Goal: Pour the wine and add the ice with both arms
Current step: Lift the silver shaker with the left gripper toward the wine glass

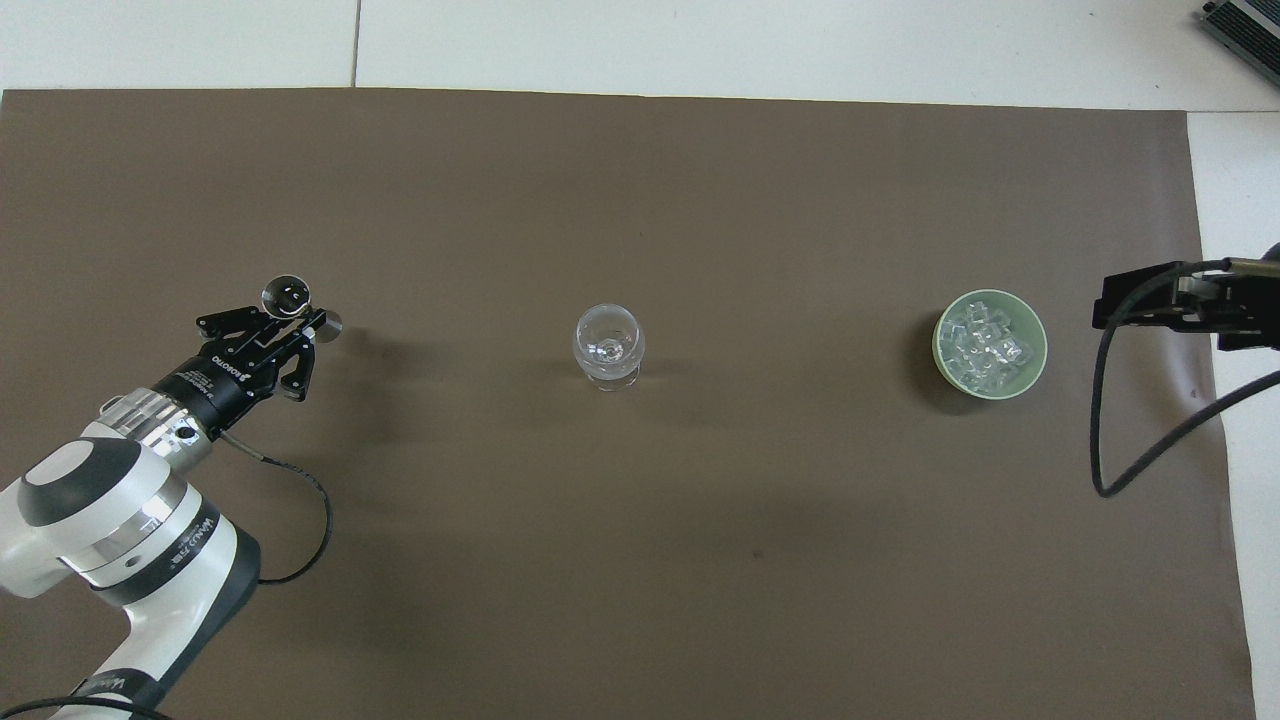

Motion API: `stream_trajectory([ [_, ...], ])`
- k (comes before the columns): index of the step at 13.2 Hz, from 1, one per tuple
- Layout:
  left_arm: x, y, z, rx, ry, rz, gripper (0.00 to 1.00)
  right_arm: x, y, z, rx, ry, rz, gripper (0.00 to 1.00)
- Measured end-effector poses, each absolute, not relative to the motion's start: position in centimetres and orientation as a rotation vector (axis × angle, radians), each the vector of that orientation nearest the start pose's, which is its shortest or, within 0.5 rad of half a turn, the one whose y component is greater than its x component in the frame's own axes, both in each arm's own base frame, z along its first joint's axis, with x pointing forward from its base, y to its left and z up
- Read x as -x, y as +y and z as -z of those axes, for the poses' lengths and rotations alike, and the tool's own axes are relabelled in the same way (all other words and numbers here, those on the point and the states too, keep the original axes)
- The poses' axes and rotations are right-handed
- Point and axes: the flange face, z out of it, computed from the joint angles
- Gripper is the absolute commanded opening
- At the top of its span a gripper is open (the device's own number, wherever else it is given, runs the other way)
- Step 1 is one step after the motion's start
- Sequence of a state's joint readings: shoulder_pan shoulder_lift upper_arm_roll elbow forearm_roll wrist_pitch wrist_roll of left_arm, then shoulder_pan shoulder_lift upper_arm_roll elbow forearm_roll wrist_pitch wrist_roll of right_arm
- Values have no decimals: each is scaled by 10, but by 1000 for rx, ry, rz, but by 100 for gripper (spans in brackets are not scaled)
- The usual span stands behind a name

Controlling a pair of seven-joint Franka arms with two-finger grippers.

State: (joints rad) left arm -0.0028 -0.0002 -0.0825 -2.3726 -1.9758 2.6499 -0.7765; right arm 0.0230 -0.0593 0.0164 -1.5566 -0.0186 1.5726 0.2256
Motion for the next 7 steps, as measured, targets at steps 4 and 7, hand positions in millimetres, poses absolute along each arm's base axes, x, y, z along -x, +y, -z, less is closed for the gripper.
stream_trajectory([
  [4, -495, -68, -370, -646, 2031, 313, 0, -536, 19, -664, 3135, 294, 122, 100],
  [7, -491, -117, -401, -602, 2058, 295, 0, -536, 17, -664, 3134, 300, 122, 100],
])
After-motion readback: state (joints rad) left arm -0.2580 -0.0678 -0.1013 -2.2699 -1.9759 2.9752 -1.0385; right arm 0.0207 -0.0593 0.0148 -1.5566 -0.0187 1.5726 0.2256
